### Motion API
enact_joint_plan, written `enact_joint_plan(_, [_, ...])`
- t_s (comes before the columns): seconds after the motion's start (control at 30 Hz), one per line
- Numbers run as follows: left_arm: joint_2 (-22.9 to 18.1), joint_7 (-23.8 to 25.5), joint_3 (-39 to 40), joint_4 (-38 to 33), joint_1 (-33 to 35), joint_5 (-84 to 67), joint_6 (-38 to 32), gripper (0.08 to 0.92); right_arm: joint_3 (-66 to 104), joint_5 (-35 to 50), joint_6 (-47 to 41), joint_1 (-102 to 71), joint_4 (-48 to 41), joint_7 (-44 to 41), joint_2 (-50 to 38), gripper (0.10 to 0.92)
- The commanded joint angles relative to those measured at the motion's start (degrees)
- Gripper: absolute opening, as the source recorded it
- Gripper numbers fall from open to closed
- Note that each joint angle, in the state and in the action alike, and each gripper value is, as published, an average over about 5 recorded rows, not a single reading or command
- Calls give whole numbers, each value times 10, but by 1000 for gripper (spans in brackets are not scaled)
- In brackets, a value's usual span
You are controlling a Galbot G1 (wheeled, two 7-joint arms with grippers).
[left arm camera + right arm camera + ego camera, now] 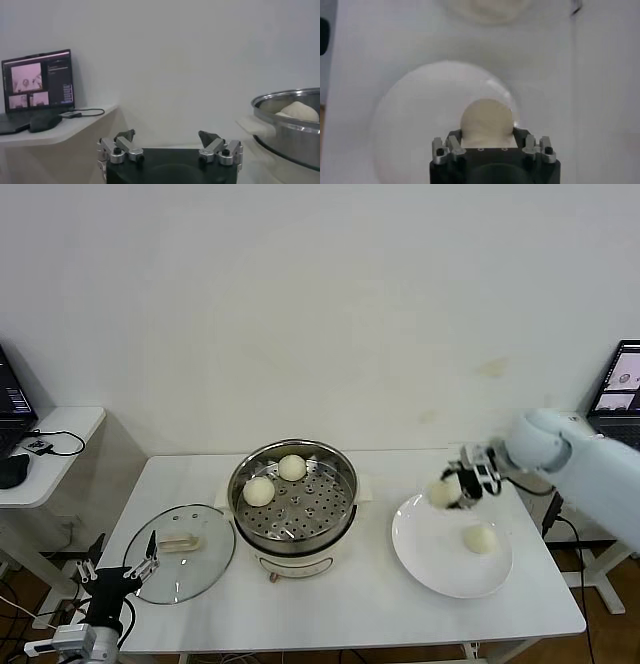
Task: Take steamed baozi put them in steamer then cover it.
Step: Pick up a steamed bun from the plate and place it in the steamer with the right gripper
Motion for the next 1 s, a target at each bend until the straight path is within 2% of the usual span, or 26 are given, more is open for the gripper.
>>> enact_joint_plan(0.03, [-1,0,-1,-1,-1,0,0,823,-106,94,-14,199,-10,23,125,650])
enact_joint_plan(0.27, [-4,0,-3,1,-1,-1,-1,823,-152,137,-7,213,-17,59,233,653])
enact_joint_plan(0.5, [-5,0,-10,-2,1,-2,-1,823,-188,129,32,182,-28,63,311,653])
enact_joint_plan(1.0, [-16,0,-21,-4,2,-6,-3,823,-257,-2,248,162,-95,49,375,658])
